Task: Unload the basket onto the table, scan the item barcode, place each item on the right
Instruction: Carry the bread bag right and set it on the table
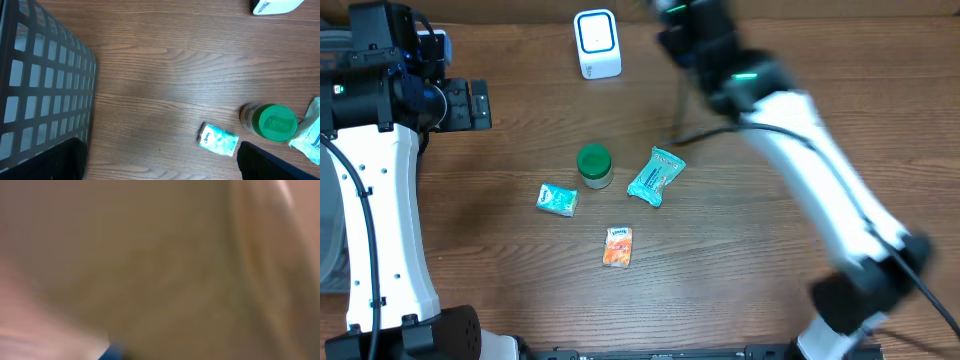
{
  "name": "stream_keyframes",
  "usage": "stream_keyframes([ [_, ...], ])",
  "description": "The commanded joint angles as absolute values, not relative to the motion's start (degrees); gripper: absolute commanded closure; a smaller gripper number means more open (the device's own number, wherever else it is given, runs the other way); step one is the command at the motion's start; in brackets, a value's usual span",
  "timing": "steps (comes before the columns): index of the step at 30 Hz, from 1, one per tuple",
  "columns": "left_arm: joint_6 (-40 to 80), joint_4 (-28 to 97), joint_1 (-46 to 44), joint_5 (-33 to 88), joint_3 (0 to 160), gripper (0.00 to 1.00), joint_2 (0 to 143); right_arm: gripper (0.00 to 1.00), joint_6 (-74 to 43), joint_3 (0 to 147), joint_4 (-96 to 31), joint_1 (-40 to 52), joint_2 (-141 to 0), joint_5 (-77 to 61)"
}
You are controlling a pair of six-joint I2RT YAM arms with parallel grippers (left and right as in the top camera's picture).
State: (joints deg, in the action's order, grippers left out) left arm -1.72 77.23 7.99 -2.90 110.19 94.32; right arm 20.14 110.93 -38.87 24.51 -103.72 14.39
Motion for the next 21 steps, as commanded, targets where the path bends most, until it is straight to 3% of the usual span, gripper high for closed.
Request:
stream_keyframes([
  [1,-2.6,77.3,8.2,-3.4,110.3,0.00,94.6,0.96,3.9,111.7,-43.9,15.7,-97.9,-11.6],
  [8,-2.6,77.3,8.3,-3.4,110.3,0.01,94.6,0.96,1.0,111.4,-59.9,-5.4,-96.5,-41.8],
  [13,-2.6,77.3,8.3,-3.4,110.3,0.00,94.6,0.96,1.0,108.2,-68.4,-14.4,-99.8,-43.4],
  [21,-2.6,77.3,8.3,-3.4,110.3,0.00,94.6,0.96,-1.3,92.3,-59.4,-19.7,-102.4,-44.0],
])
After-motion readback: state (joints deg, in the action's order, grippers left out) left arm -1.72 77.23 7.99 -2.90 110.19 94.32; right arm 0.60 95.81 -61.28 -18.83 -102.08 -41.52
